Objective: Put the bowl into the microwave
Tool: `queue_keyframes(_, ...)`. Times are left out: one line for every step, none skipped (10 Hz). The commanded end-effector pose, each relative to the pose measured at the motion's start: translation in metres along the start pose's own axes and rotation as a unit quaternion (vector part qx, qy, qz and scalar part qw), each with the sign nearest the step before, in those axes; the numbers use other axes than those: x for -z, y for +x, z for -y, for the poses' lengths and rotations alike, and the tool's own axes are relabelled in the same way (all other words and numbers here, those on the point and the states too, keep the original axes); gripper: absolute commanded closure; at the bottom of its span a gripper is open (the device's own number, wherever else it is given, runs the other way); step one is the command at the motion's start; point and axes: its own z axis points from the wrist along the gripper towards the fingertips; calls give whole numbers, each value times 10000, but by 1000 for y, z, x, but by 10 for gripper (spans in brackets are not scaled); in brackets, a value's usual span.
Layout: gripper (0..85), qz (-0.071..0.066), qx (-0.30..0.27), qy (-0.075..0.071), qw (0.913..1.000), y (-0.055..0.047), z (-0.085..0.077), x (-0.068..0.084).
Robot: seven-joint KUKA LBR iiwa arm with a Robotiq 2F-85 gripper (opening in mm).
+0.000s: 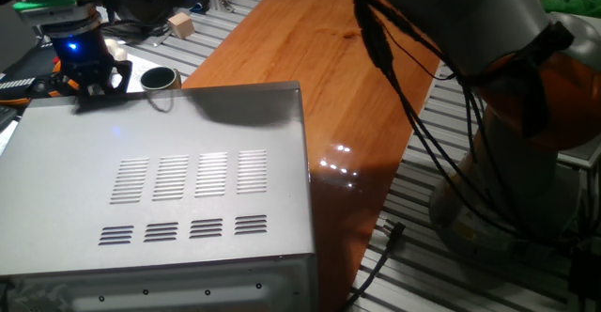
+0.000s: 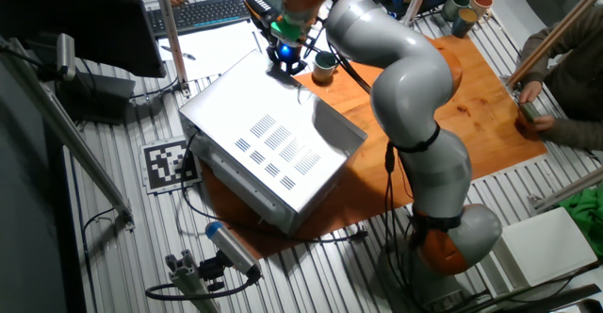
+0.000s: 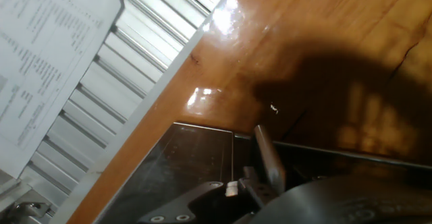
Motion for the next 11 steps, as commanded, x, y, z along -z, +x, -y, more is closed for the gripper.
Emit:
queue_keyframes(510,-2,-2,1,10000,-1,0,0)
queue_keyframes(680,-27,40,-41,10000,-2,0,-1)
queue_keyframes(850,-103,80,-116,9998,-4,1,-2)
queue_keyframes(850,-134,105,-103,9998,-5,2,-3)
queue_keyframes(850,-134,113,-103,9998,-6,1,-4)
queue_keyframes(850,-132,135,-82,9998,-6,1,-5)
queue_keyframes(850,-123,154,-34,9998,-7,1,-5)
queue_keyframes(850,-153,185,11,9997,-7,2,-5)
queue_keyframes(850,-173,185,34,9997,-8,2,-5)
queue_keyframes(850,-173,178,35,9997,-9,2,-6)
queue_keyframes(850,-158,101,8,9998,-7,1,-6)
